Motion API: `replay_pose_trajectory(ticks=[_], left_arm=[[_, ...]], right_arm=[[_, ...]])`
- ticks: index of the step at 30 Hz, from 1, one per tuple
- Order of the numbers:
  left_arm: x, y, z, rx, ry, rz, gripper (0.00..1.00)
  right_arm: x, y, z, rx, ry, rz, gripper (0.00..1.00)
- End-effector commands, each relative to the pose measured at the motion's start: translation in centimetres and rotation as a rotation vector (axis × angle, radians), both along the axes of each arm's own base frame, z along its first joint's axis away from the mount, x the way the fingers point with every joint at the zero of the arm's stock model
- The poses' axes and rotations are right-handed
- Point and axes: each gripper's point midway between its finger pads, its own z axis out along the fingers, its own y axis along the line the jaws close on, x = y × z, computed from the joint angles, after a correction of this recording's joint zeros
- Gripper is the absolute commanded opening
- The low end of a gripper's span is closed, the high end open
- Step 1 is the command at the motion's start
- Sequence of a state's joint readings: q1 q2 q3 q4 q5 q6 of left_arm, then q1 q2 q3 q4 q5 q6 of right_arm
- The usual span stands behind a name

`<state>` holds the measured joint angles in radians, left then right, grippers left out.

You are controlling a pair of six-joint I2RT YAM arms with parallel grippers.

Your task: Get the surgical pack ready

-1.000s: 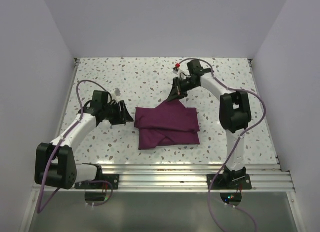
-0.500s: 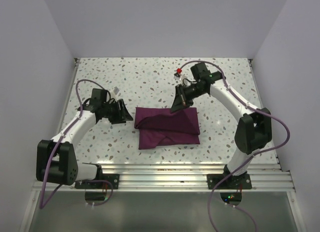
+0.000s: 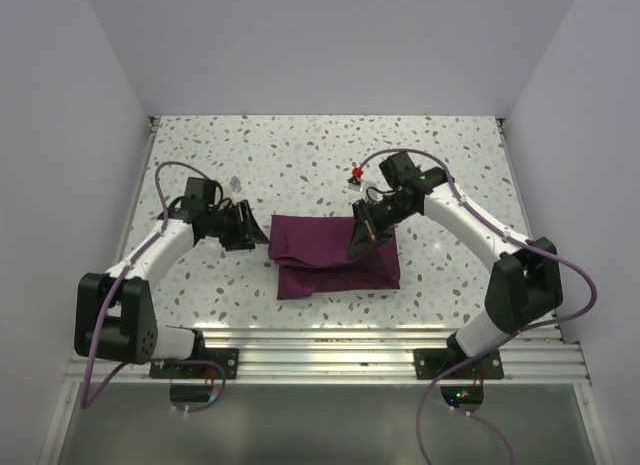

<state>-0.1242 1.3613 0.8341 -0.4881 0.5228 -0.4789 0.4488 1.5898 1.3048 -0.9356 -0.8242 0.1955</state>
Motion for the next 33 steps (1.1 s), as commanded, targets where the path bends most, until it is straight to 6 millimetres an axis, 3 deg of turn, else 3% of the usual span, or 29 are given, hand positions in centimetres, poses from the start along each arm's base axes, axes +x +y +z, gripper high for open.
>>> replay_pose_trajectory(ticks=[1, 4, 7, 9, 10, 11, 14, 16, 18, 22, 24, 28, 33], left_arm=[[1.1, -0.2, 1.4, -0.026, -0.028, 0.002, 0.52], [1.3, -0.3, 1.5, -0.032, -0.028, -0.003, 0.53], [1.6, -0.4, 1.7, -0.036, -0.024, -0.016, 0.56], [1.6, -0.4, 1.6, -0.034, -0.019, -0.025, 0.58], [1.6, -0.4, 1.5, -0.032, -0.012, -0.027, 0.59], [1.7, -0.3, 1.4, -0.029, -0.010, -0.033, 0.61], [1.8, -0.1, 0.9, -0.019, 0.006, -0.043, 0.62], [1.9, -0.2, 0.8, -0.017, 0.011, -0.052, 0.62], [2.0, -0.2, 0.4, -0.018, 0.027, -0.056, 0.63], [1.9, -0.7, -0.2, -0.048, 0.053, -0.080, 0.63], [1.7, -1.0, -0.6, -0.069, 0.059, -0.090, 0.64], [1.2, -2.2, -0.7, -0.158, 0.072, -0.130, 0.64], [0.3, -2.9, -1.5, -0.216, 0.106, -0.158, 0.64]], right_arm=[[-2.7, 0.4, -0.4, -0.024, 0.027, 0.023, 0.11], [-4.6, 0.0, -2.0, -0.076, 0.054, 0.041, 0.24], [-6.4, -1.8, -3.6, -0.148, 0.087, 0.028, 0.42], [-6.8, -2.4, -3.9, -0.166, 0.080, 0.018, 0.51], [-6.8, -2.6, -3.4, -0.170, 0.051, 0.008, 0.55], [-6.2, -3.2, -3.5, -0.211, 0.013, -0.018, 0.66], [-3.9, -3.5, -1.6, -0.213, -0.073, -0.101, 0.80], [-1.8, -4.1, -0.5, -0.215, -0.113, -0.185, 0.83], [0.1, -5.6, -0.9, -0.263, -0.133, -0.265, 0.84], [3.3, -9.7, -2.7, -0.328, -0.086, -0.427, 0.81], [4.3, -10.9, -3.7, -0.355, -0.071, -0.443, 0.79], [5.2, -11.9, -5.6, -0.385, -0.043, -0.458, 0.75], [4.8, -12.3, -8.1, -0.401, 0.004, -0.449, 0.69]])
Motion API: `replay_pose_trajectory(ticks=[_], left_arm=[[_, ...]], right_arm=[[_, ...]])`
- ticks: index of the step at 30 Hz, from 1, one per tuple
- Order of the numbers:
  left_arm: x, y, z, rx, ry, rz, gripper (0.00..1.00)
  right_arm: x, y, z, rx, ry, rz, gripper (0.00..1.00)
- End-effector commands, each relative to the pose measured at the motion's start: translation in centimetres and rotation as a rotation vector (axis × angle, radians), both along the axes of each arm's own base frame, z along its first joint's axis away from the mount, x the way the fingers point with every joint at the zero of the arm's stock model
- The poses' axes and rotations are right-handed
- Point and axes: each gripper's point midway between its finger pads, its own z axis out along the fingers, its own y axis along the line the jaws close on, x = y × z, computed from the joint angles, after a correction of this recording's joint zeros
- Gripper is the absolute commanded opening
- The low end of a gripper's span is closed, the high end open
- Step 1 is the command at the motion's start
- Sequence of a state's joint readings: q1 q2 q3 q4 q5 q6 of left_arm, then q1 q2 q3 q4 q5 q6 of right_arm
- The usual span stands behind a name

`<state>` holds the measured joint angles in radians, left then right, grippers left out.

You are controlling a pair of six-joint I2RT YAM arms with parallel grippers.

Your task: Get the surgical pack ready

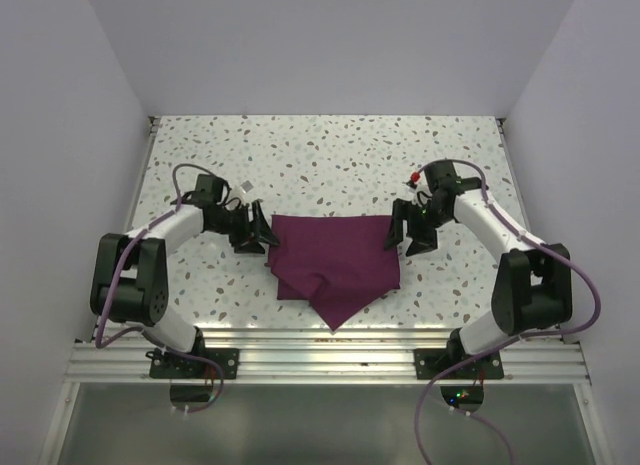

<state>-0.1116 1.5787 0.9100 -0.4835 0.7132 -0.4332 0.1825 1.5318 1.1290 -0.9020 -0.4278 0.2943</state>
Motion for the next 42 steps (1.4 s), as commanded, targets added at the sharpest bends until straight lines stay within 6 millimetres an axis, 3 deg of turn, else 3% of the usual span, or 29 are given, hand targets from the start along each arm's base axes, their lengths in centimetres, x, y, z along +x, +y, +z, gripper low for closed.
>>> replay_pose_trajectory(ticks=[1, 5, 7, 10, 13, 15, 16, 17, 21, 24, 29, 30, 31, 32, 33, 34, 36, 39, 42], left_arm=[[-0.5, -0.9, 0.2, -0.098, -0.009, -0.046, 0.64], [-1.6, -1.2, -0.7, -0.123, 0.024, -0.064, 0.62], [-2.2, -1.2, -0.9, -0.135, 0.040, -0.074, 0.56], [-2.9, -1.3, -1.1, -0.145, 0.056, -0.092, 0.45], [-3.6, -1.5, -1.1, -0.171, 0.075, -0.108, 0.34], [-3.9, -1.5, -1.0, -0.179, 0.082, -0.114, 0.17], [-4.0, -1.5, -1.0, -0.177, 0.083, -0.114, 0.10], [-3.8, -1.3, -1.0, -0.160, 0.075, -0.110, 0.00], [-3.6, -0.3, -1.4, -0.061, 0.081, -0.079, 0.00], [-3.8, 0.0, -1.2, -0.044, 0.084, -0.070, 0.00], [-4.3, 0.1, -1.0, -0.039, 0.081, -0.052, 0.00], [-4.5, 0.1, -1.1, -0.035, 0.086, -0.048, 0.02], [-4.9, 0.2, -1.4, -0.032, 0.099, -0.046, 0.11], [-5.4, 0.3, -2.0, -0.027, 0.118, -0.044, 0.16], [-5.8, 0.4, -2.3, -0.025, 0.134, -0.044, 0.21], [-6.0, 0.5, -2.5, -0.015, 0.142, -0.041, 0.33], [-6.5, 0.6, -2.7, -0.011, 0.151, -0.040, 0.41], [-5.9, 0.8, -1.8, 0.011, 0.110, -0.021, 0.49], [-4.4, 1.7, -0.3, 0.075, 0.037, 0.030, 0.49]], right_arm=[[0.2, -0.5, -1.4, -0.020, -0.009, 0.008, 0.69], [0.1, -0.4, -2.6, -0.002, 0.011, 0.013, 0.65], [0.2, -0.3, -3.2, 0.007, 0.026, 0.018, 0.60], [0.3, 0.2, -3.7, 0.036, 0.045, 0.028, 0.52], [0.3, 0.6, -3.8, 0.062, 0.058, 0.036, 0.35], [0.2, 0.7, -3.6, 0.072, 0.061, 0.041, 0.24], [0.6, 0.2, -3.5, 0.047, 0.047, 0.036, 0.11], [0.7, -0.1, -3.4, 0.032, 0.042, 0.034, 0.08], [2.3, -2.8, -2.6, -0.032, 0.011, -0.042, 0.02], [3.2, -3.0, -1.8, -0.016, -0.004, -0.044, 0.01], [2.9, -2.7, -1.2, 0.003, 0.009, -0.031, 0.02], [2.3, -2.7, -1.5, 0.005, 0.025, -0.029, 0.03], [1.8, -2.7, -1.7, 0.002, 0.037, -0.028, 0.05], [0.9, -2.8, -2.3, 0.003, 0.065, -0.029, 0.11], [0.4, -2.8, -2.5, 0.002, 0.076, -0.033, 0.29], [-0.1, -2.8, -2.6, 0.003, 0.085, -0.036, 0.35], [-1.5, -3.1, -2.8, -0.014, 0.103, -0.052, 0.53], [-3.6, -3.7, -2.5, -0.042, 0.113, -0.077, 0.61], [-5.2, -3.9, -1.9, -0.049, 0.102, -0.111, 0.61]])
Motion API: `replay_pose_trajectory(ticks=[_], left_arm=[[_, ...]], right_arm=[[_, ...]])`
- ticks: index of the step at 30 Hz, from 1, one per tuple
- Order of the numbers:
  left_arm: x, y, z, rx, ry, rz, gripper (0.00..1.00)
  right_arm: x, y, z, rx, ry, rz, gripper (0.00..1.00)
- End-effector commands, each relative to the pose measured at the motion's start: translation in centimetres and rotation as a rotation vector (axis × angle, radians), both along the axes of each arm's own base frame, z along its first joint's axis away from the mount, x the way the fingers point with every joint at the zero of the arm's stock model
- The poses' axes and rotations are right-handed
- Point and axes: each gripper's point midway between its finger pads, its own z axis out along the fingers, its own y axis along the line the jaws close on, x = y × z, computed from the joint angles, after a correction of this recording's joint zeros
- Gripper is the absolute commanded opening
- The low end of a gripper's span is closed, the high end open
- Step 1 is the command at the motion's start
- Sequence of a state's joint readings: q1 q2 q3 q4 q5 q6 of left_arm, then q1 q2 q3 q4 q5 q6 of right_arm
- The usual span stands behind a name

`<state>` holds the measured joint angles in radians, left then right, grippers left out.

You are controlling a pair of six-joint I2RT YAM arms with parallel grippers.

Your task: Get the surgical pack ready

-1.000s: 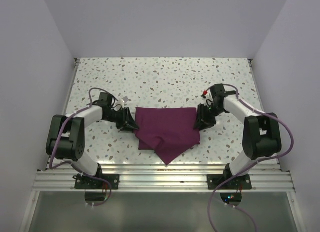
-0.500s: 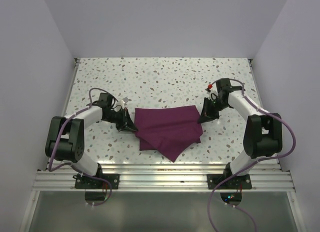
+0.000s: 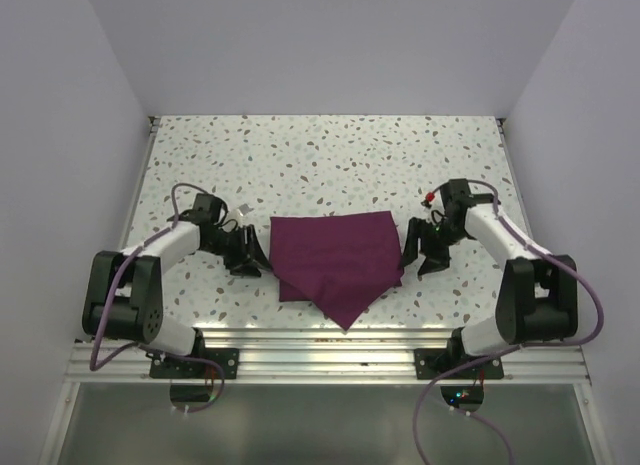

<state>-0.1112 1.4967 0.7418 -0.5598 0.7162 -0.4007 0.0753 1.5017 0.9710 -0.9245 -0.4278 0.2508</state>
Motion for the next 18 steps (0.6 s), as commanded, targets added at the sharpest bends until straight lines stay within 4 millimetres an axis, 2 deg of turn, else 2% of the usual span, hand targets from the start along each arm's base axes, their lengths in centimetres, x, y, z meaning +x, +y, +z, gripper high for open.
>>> replay_pose_trajectory(ticks=[1, 2, 4, 5, 6, 8, 9, 10, 11, 13, 14, 15, 16, 17, 18], left_arm=[[2.7, 1.6, 2.8, 0.104, -0.134, 0.087, 0.49], [3.2, 1.9, 3.4, 0.122, -0.157, 0.108, 0.48], [4.1, 2.7, 4.3, 0.171, -0.199, 0.163, 0.47], [4.5, 2.9, 4.8, 0.182, -0.217, 0.180, 0.46], [4.7, 3.1, 5.0, 0.191, -0.229, 0.193, 0.45], [5.2, 3.5, 5.7, 0.213, -0.256, 0.217, 0.41], [5.4, 3.6, 5.9, 0.219, -0.263, 0.227, 0.38], [5.6, 3.8, 6.4, 0.225, -0.285, 0.237, 0.38], [5.8, 3.8, 6.7, 0.225, -0.301, 0.243, 0.38], [6.0, 3.7, 7.5, 0.212, -0.330, 0.252, 0.38], [6.1, 3.7, 7.8, 0.208, -0.343, 0.252, 0.39], [6.1, 3.6, 8.0, 0.205, -0.349, 0.252, 0.42], [6.1, 3.6, 8.3, 0.201, -0.363, 0.250, 0.43], [5.9, 3.5, 8.3, 0.199, -0.358, 0.244, 0.44], [5.8, 3.3, 8.4, 0.195, -0.359, 0.234, 0.45]], right_arm=[[-1.8, -0.5, 1.5, -0.027, -0.033, -0.053, 0.59], [-2.5, -0.5, 1.2, -0.025, -0.025, -0.064, 0.57], [-3.1, -0.2, 1.3, -0.002, -0.042, -0.098, 0.43], [-3.2, -0.1, 1.0, 0.005, -0.048, -0.104, 0.34], [-4.3, 0.1, 0.1, 0.011, -0.015, -0.122, 0.15], [-4.5, 0.7, -0.4, 0.036, -0.032, -0.140, 0.00], [-5.3, 1.3, -0.9, 0.041, -0.010, -0.147, 0.00], [-4.7, 1.7, -1.0, 0.047, -0.047, -0.156, 0.00], [-5.5, 2.1, -1.8, 0.043, -0.029, -0.156, 0.00], [-5.7, 2.8, -2.3, 0.055, -0.017, -0.217, 0.00], [-4.9, 3.3, -2.5, 0.073, -0.060, -0.233, 0.00], [-5.7, 3.7, -3.5, 0.070, -0.032, -0.267, 0.00], [-4.6, 4.2, -3.6, 0.099, -0.081, -0.282, 0.00], [-5.3, 4.3, -4.5, 0.103, -0.065, -0.299, 0.00], [-5.0, 4.5, -4.8, 0.114, -0.060, -0.342, 0.00]])
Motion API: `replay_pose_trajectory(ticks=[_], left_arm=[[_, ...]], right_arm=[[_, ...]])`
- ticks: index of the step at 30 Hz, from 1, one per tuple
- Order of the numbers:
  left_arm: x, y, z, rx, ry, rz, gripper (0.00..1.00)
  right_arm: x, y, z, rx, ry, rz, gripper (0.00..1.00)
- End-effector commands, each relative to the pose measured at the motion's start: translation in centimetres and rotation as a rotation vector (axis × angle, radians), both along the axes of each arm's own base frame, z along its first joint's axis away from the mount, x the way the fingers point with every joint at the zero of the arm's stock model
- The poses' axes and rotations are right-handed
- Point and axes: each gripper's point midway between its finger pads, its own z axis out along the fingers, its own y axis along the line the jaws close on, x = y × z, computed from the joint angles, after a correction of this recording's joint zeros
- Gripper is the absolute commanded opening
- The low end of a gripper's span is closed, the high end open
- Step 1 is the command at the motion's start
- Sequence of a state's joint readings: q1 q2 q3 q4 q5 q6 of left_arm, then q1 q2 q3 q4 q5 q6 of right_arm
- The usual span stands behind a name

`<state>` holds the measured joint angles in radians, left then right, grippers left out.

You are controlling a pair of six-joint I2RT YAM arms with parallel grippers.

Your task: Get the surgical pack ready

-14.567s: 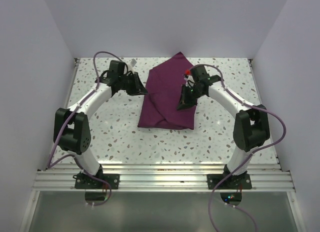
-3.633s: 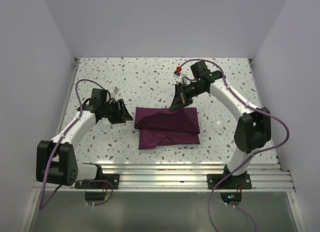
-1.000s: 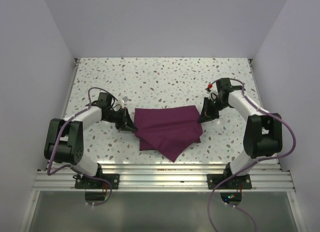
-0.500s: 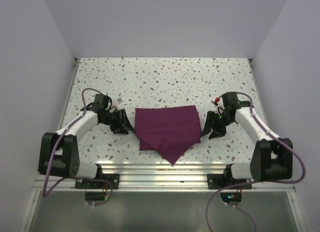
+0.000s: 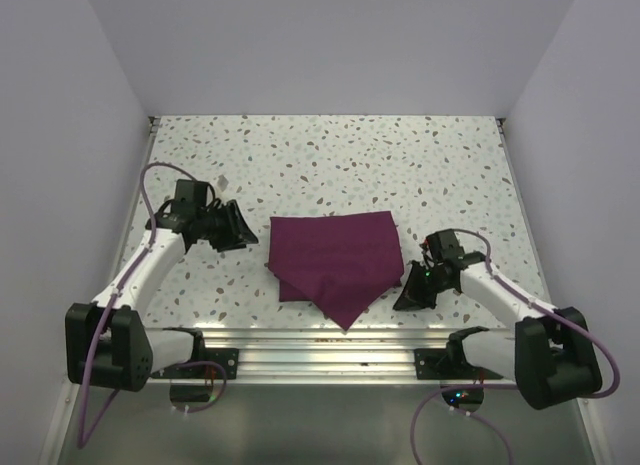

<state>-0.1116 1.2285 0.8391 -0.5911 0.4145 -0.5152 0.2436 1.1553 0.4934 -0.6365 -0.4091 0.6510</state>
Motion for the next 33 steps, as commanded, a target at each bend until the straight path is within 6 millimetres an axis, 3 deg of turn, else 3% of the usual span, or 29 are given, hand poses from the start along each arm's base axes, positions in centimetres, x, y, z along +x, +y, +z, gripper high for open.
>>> replay_pose_trajectory(ticks=[1, 6, 13, 15, 16, 17, 19, 24, 26, 27, 30, 33], left_arm=[[0.9, -0.1, 2.3, -0.007, -0.076, 0.010, 0.46], [0.0, -1.0, 3.5, 0.017, -0.097, -0.004, 0.46], [-1.5, -1.1, 4.6, 0.121, -0.097, 0.008, 0.43], [-1.6, -0.6, 5.3, 0.139, -0.121, 0.033, 0.45], [-1.8, -0.4, 5.3, 0.150, -0.117, 0.040, 0.46], [-1.9, -0.3, 5.5, 0.155, -0.122, 0.041, 0.48], [-2.2, -0.4, 5.7, 0.163, -0.131, 0.032, 0.50], [-1.8, -1.3, 6.6, 0.216, -0.178, 0.001, 0.57], [-1.9, -3.0, 6.2, 0.249, -0.176, -0.060, 0.59], [-2.0, -4.4, 6.6, 0.270, -0.200, -0.100, 0.59], [-2.3, -7.9, 6.5, 0.316, -0.225, -0.185, 0.61], [-2.2, -11.0, 5.7, 0.366, -0.225, -0.251, 0.61]], right_arm=[[3.8, 1.6, -0.2, 0.079, -0.114, -0.171, 0.00], [4.5, 2.1, -2.4, 0.094, -0.073, -0.232, 0.00], [8.8, 4.0, -2.7, 0.139, -0.088, -0.253, 0.00], [11.6, 4.7, -1.4, 0.144, -0.136, -0.234, 0.00], [12.0, 4.7, -2.3, 0.122, -0.101, -0.230, 0.00], [14.3, 5.6, -1.0, 0.136, -0.145, -0.210, 0.00], [17.0, 7.1, -0.9, 0.141, -0.135, -0.182, 0.00], [21.0, 9.2, -0.3, 0.125, -0.127, -0.124, 0.00], [22.0, 9.2, 0.8, 0.104, -0.148, -0.086, 0.00], [21.5, 8.5, 0.7, 0.059, -0.126, -0.072, 0.00], [22.0, 6.7, 2.1, -0.018, -0.169, -0.004, 0.13], [19.9, 3.5, 2.9, -0.051, -0.150, 0.009, 0.32]])
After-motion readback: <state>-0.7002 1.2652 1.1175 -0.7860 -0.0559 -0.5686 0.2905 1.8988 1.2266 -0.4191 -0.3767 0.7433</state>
